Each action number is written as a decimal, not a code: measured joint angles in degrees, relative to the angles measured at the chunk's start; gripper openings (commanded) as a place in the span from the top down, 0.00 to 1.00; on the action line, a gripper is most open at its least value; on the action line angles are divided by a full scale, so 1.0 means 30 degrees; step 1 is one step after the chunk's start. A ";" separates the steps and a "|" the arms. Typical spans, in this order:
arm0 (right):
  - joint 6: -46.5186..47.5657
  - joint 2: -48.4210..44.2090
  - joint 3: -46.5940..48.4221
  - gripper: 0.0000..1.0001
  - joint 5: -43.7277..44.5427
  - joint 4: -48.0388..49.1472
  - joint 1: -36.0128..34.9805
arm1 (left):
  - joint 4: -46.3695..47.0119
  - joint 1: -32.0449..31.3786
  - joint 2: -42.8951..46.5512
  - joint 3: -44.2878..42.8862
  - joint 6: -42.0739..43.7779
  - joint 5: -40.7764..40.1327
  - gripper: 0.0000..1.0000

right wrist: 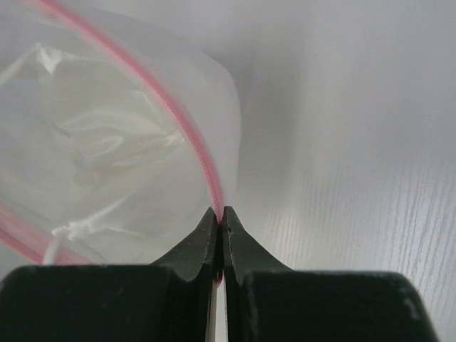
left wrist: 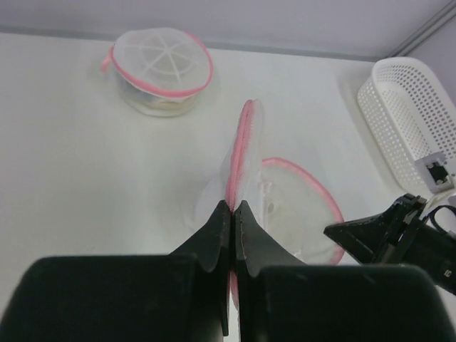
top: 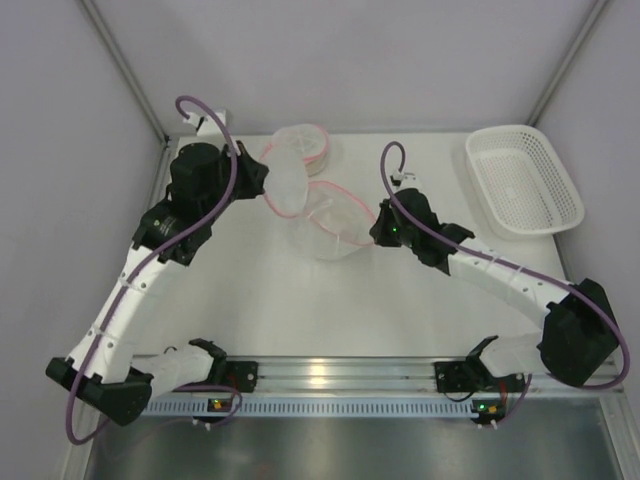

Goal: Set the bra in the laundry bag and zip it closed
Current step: Adjust the laundry bag at the center of the board, then adjust the bra in the laundry bag.

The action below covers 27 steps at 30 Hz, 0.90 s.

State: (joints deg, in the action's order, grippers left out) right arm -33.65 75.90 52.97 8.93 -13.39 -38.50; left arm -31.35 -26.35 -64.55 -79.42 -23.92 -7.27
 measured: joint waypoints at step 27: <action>0.1370 -0.1902 0.1967 0.32 -0.1056 -0.2586 -0.0138 | -0.0007 0.0000 -0.0729 0.3512 -0.0546 0.1472 1.00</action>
State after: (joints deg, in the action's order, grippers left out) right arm -29.54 70.19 58.87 5.76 -21.15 -38.92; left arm -31.38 -26.35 -66.74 -68.88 -25.56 -2.85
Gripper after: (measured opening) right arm 0.654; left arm 0.034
